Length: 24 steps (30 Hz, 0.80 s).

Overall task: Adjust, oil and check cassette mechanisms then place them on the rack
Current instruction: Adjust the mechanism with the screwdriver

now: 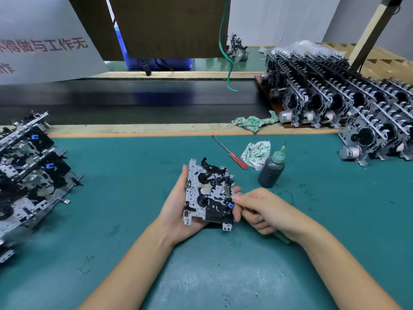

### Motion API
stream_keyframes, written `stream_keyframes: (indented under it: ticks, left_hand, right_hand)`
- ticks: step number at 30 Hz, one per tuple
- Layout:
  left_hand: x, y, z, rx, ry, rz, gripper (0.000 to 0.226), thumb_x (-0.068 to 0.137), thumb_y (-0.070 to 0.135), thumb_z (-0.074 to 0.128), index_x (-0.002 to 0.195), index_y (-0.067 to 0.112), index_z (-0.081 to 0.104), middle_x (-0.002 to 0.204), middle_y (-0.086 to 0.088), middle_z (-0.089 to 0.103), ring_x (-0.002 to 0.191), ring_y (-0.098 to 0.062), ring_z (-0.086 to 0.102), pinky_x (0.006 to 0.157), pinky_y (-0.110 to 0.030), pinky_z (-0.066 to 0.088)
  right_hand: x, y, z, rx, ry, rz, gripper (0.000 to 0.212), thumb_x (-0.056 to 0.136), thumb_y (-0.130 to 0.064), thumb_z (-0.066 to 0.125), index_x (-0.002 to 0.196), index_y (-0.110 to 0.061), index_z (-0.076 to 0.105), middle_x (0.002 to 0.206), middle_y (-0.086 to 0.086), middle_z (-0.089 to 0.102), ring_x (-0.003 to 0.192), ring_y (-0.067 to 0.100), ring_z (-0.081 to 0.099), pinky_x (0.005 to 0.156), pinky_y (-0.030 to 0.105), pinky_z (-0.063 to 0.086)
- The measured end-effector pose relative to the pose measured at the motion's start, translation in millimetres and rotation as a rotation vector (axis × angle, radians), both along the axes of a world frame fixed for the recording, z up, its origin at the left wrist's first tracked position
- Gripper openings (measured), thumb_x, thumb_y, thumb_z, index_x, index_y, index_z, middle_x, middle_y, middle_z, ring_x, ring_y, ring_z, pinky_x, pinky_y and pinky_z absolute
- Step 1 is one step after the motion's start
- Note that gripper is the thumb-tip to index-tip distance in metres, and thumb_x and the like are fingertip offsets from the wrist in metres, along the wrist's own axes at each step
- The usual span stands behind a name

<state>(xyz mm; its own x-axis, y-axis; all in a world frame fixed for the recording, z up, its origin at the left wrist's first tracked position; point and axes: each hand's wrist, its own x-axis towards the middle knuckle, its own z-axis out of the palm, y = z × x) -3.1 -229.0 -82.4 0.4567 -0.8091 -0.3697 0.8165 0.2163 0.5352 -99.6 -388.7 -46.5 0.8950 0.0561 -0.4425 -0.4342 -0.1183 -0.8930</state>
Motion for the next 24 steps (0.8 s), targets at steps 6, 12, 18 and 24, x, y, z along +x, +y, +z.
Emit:
stream_keyframes:
  ticks: [6,12,18,24]
  left_hand:
    - [-0.5,-0.4,1.7,0.040,-0.031,-0.015,0.086,0.086,0.071,0.028,0.124,0.001,0.060,0.129,-0.025,0.057,0.114,-0.032,0.060,0.098,-0.043,0.044]
    - [0.1,0.2,2.2,0.070,-0.028,-0.018,0.086,0.086,0.072,0.029,0.124,0.002,0.059,0.130,-0.025,0.056,0.119,-0.033,0.057,0.102,-0.044,0.039]
    - [-0.5,0.5,7.7,0.090,-0.031,-0.040,0.082,0.084,0.070,0.034,0.121,0.003,0.063,0.128,-0.024,0.057,0.116,-0.031,0.059,0.098,-0.042,0.045]
    - [0.0,1.1,8.7,0.133,-0.009,-0.047,0.074,0.087,0.067,0.034,0.104,0.007,0.074,0.115,-0.020,0.067,0.100,-0.029,0.068,0.077,-0.037,0.058]
  right_hand:
    - [-3.0,-0.2,0.1,-0.125,-0.063,0.069,0.042,0.100,-0.029,0.040,0.063,-0.014,0.051,0.038,-0.004,0.036,0.031,0.009,0.037,0.040,0.021,0.034]
    - [-3.9,0.1,0.1,-0.179,-0.068,0.055,0.043,0.100,-0.032,0.041,0.062,-0.013,0.049,0.033,-0.004,0.033,0.030,0.008,0.023,0.035,0.016,0.024]
    - [-3.4,4.3,0.9,-0.186,-0.055,0.031,0.050,0.100,-0.033,0.040,0.057,-0.013,0.053,0.037,-0.005,0.027,0.034,0.007,0.019,0.036,0.014,0.021]
    - [-5.2,4.6,4.3,-0.106,0.000,0.085,0.051,0.100,-0.029,0.040,0.055,-0.009,0.052,0.035,-0.003,0.040,0.032,0.008,0.032,0.041,0.022,0.029]
